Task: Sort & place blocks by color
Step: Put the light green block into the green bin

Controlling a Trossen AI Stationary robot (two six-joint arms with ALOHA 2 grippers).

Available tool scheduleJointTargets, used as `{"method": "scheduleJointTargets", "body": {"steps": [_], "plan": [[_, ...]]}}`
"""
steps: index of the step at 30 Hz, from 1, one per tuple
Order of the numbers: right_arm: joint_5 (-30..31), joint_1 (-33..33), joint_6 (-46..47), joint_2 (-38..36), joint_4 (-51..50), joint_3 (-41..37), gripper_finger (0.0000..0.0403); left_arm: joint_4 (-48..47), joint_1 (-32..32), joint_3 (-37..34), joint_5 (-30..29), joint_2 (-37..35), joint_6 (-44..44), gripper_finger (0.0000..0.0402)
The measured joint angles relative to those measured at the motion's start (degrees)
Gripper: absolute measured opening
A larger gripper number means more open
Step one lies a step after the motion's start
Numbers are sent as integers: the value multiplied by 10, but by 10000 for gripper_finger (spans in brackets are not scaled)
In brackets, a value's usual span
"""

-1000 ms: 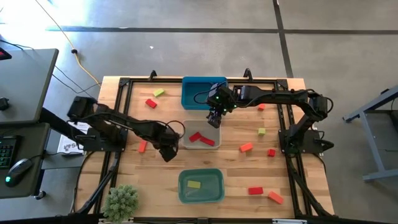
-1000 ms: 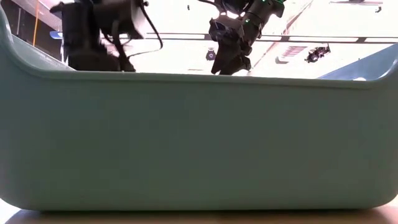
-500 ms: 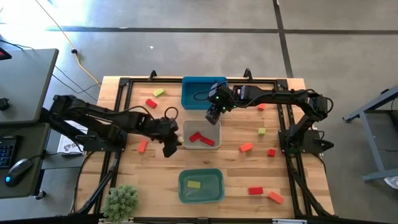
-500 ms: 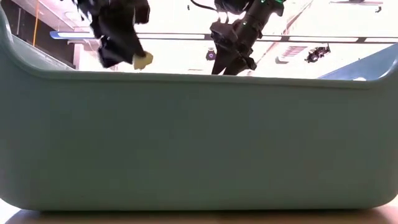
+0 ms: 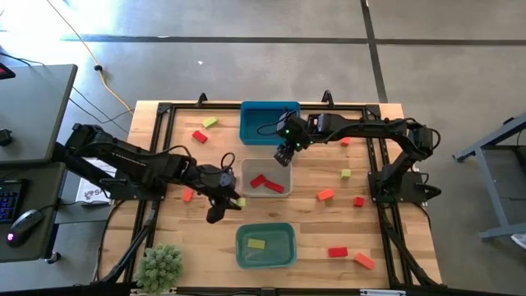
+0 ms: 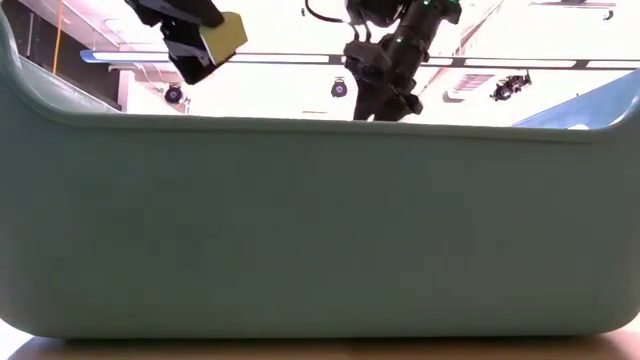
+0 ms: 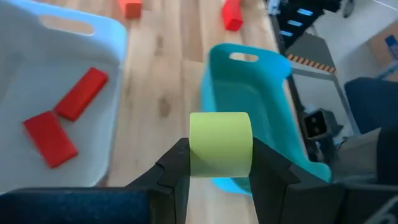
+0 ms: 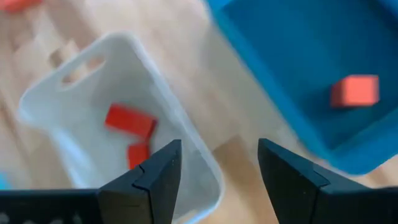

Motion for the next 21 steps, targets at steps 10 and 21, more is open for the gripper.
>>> {"method": "scheduleJointTargets", "body": {"steps": [10,21], "plan": [[-54,47,10,0,-86,0,199,98,-61,0,0,17,-41,100],[-69,120,-75,0,-192,-1,199,162,-92,0,0,113,-48,100]]}}
